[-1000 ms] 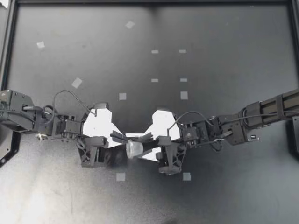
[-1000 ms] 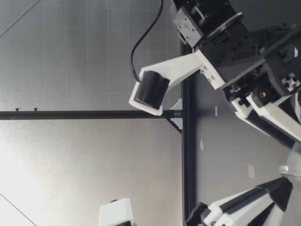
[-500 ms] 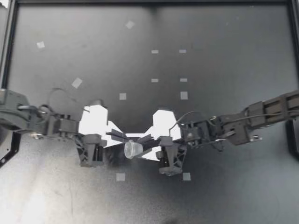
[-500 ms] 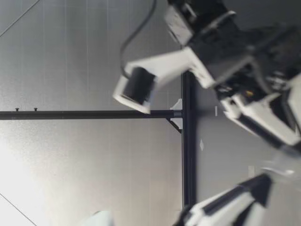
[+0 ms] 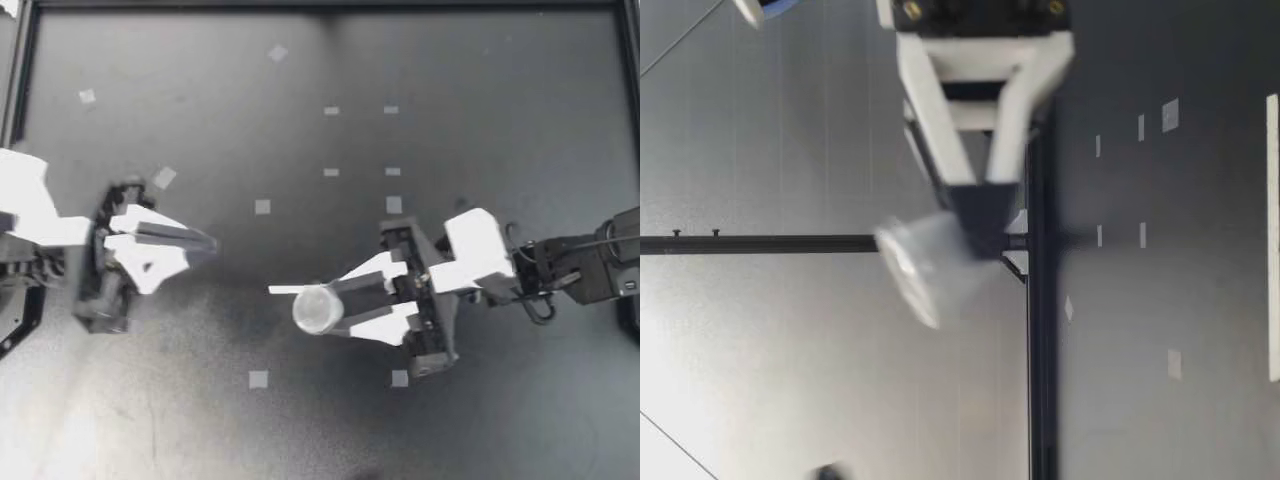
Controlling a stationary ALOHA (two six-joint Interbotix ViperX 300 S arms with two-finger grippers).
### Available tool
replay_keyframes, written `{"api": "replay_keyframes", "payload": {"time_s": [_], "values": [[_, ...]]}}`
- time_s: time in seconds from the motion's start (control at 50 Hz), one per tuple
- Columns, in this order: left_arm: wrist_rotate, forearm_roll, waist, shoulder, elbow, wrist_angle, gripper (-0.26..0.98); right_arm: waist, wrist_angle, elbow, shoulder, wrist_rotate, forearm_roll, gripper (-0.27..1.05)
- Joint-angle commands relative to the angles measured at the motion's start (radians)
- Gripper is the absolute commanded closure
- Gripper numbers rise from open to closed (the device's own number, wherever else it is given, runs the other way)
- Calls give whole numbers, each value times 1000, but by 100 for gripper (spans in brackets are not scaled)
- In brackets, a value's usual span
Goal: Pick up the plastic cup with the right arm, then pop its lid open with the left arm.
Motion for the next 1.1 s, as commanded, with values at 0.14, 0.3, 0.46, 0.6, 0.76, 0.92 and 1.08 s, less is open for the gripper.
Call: {"api": "replay_keyframes", "payload": {"time_s": [0.14, 0.3, 0.46, 0.6, 0.76, 0.92, 1.08], "values": [[-272, -12, -2, 29, -78, -44, 57, -14, -72, -17, -18, -170, 41, 44], [-503, -12, -2, 41, -107, 75, 28, -32, -81, -18, -26, -247, 48, 44], [-670, -12, -2, 43, -129, 221, -5, -61, -81, -25, -12, -252, 48, 44], [-749, -11, -2, 60, -170, 281, -5, -64, -92, -49, 18, -250, 46, 44], [-813, 3, -2, 83, -198, 281, -2, -64, -94, -83, 57, -250, 43, 44], [-859, 51, -2, 94, -213, 278, -2, -66, -87, -94, 78, -250, 44, 44], [-870, 66, -2, 92, -225, 273, -2, -71, -69, -92, 86, -249, 46, 44]]}}
